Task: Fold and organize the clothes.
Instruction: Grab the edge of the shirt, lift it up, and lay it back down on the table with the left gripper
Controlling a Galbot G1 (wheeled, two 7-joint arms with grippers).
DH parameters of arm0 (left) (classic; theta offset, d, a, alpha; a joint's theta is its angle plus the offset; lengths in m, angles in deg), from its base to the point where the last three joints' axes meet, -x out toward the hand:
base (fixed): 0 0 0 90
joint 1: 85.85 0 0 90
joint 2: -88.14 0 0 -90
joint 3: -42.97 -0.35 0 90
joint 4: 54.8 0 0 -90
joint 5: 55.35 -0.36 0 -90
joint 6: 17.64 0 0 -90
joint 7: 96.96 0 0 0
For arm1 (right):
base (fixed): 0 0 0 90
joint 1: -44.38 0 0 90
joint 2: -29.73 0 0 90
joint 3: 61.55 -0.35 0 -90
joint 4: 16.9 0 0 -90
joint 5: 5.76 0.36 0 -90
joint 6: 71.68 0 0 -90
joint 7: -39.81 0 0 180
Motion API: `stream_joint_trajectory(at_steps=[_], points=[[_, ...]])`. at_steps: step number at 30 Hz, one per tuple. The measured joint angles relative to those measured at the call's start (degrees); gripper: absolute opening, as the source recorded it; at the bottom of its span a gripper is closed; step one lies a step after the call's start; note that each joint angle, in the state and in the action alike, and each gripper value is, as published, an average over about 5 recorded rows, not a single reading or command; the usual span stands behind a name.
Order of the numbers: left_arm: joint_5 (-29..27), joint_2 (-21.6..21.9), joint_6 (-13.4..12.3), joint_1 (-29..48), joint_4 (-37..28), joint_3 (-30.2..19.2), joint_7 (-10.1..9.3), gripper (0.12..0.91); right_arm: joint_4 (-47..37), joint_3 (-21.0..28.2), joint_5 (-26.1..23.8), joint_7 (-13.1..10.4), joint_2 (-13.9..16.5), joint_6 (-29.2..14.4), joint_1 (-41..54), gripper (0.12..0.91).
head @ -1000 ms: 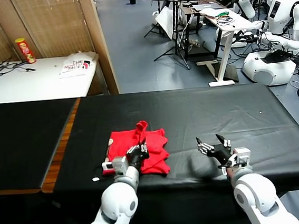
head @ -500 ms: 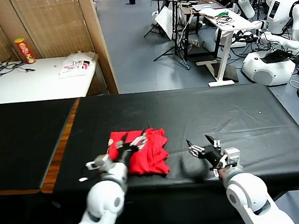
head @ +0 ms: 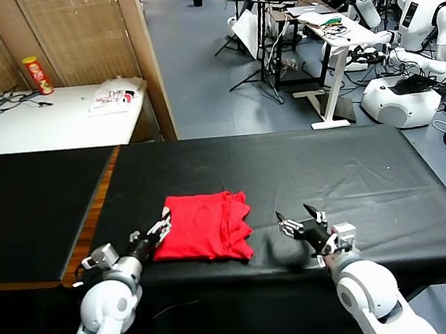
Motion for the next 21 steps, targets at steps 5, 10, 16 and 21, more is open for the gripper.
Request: stream_joint_trajectory(at_steps=[5,10,16,21], points=[[3.9,-0.1,0.9,-0.6,-0.3,0.4,0.35,0.798,0.0,0.2,0.0,0.0,-0.4,0.0,0.2,0.798],[8.1,-0.6,1.7,-0.4,-0.7,1.2,-0.59,0.759,0.0,0.2,0.0,0.0,-0.6,0.0,0.2,0.798],[9.5,-0.6,2.5,-0.5,-0.7,1.4,-0.78,0.465,-0.1,0.1,0.0,0.0,-0.6,0.0,0.4,0.798],[8.6,-0.7,2.6,-0.5,-0.5,1.4,-0.76,0.208,-0.2,0.0,0.0,-0.1,-0.8,0.0,0.4,0.798]])
